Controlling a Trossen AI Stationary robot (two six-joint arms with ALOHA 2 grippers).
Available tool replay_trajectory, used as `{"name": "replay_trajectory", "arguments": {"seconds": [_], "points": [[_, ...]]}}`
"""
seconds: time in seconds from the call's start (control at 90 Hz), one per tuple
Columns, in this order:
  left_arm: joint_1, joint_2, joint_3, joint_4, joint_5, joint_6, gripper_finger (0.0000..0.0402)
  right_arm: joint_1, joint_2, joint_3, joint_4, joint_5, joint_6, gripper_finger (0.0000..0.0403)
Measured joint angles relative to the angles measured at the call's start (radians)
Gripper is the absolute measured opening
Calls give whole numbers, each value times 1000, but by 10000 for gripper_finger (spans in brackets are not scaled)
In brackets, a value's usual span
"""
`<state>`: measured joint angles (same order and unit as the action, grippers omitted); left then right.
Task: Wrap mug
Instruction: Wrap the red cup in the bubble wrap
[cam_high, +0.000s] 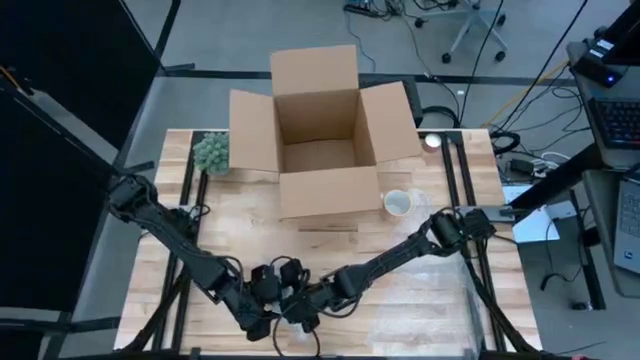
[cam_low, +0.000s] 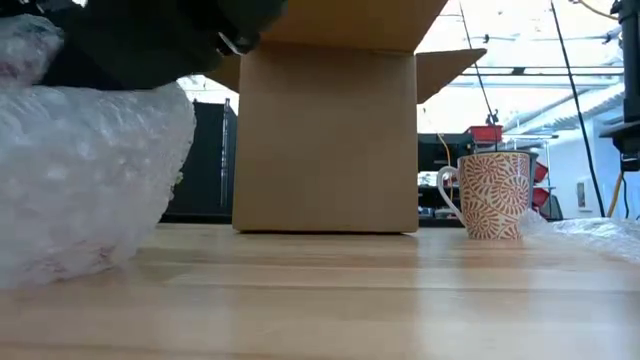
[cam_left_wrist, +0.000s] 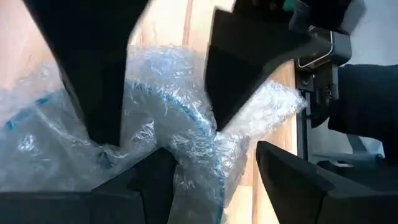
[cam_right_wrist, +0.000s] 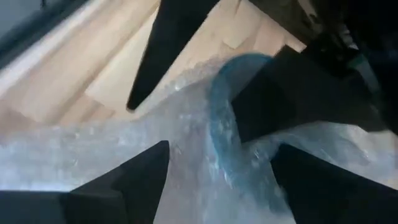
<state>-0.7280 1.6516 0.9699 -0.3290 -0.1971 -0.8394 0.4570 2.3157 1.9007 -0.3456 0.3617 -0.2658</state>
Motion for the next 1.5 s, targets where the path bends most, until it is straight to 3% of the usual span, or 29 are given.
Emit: {"name": "replay_trajectory", "arguments": {"seconds": [0.278, 0.633, 0.789, 0.967, 1.122, 1.322, 1.5], "points": [[-1, -5, 4, -1, 10, 19, 205, 31, -95, -1, -183, 56, -32, 263], [7, -3, 4, -2, -2, 128, 205, 57, -207, 0, -672, 17, 328, 263], [7, -3, 3, -3, -12, 140, 205, 67, -215, 0, -759, -16, 398, 263], [7, -2, 2, 26, -39, 147, 205, 93, -216, -8, -688, -2, 422, 263], [7, -1, 2, 18, -41, 147, 205, 121, -218, -113, -577, -3, 478, 263], [12, 7, 4, 17, -57, 140, 205, 156, -217, -382, -247, -82, 585, 263], [27, 26, 9, 8, -58, 126, 205, 132, -235, -446, 15, -72, 598, 263]]}}
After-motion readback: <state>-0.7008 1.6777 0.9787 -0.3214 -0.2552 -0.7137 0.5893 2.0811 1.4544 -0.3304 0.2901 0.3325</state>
